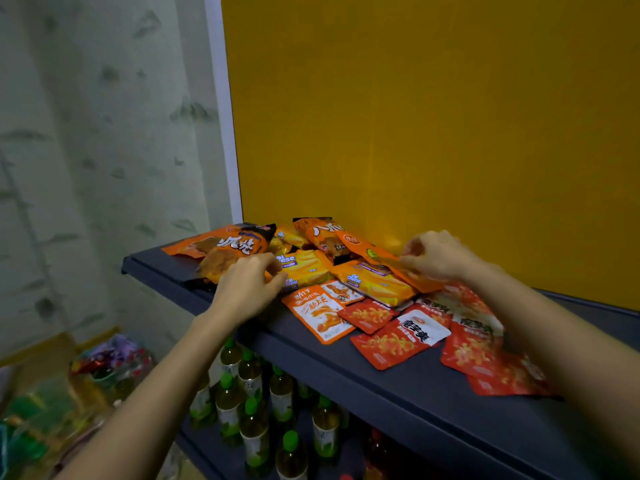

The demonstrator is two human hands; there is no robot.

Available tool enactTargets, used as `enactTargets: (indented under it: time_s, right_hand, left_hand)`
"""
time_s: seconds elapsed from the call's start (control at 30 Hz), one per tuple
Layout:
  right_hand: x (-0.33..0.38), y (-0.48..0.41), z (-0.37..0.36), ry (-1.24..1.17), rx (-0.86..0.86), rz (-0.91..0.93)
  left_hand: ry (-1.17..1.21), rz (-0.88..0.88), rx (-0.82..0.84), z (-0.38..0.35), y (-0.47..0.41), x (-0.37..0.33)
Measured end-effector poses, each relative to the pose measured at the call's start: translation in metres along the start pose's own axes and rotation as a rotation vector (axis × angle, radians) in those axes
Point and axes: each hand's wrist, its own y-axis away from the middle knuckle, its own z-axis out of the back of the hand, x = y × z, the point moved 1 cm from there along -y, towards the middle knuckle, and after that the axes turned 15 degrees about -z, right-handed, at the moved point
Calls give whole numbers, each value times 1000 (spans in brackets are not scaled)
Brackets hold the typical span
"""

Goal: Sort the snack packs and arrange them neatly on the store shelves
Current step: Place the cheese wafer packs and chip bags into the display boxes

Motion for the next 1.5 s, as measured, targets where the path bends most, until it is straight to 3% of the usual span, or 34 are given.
enactTargets:
  time_s: [0.2,0.33,0.57,0.67,0.87,1.0,1.13,1.3,1.5]
  right_hand:
    - [18,-14,-10,-9,-51,-85]
    - [46,-19,-18,-2,-70,-150]
    - [103,-37,-35,-89,-68,-213]
    - [125,-53,-45,-144,-61,-222]
    - [157,-91,-57,-127,35,-308]
    - [164,-107,-59,-254,267,-494]
    - [168,-118,-63,-186,414,-533]
    - [178,-123,-67,-182,257,-507]
    - [198,-121,-58,-292,-96,-408]
  left_hand:
    - [-46,-41,-146,11,-24,51]
    - [-71,119,68,17,-41,101]
    - [512,283,324,10,-52,153]
    - [726,316,361,1,-56,161]
    - [973,310,216,-2,-57,176]
    - [1151,332,158,18,-60,195]
    - [1144,347,161,24,-62,217]
    - [1162,389,168,16,-63,227]
    - [1237,403,132,8,-72,227]
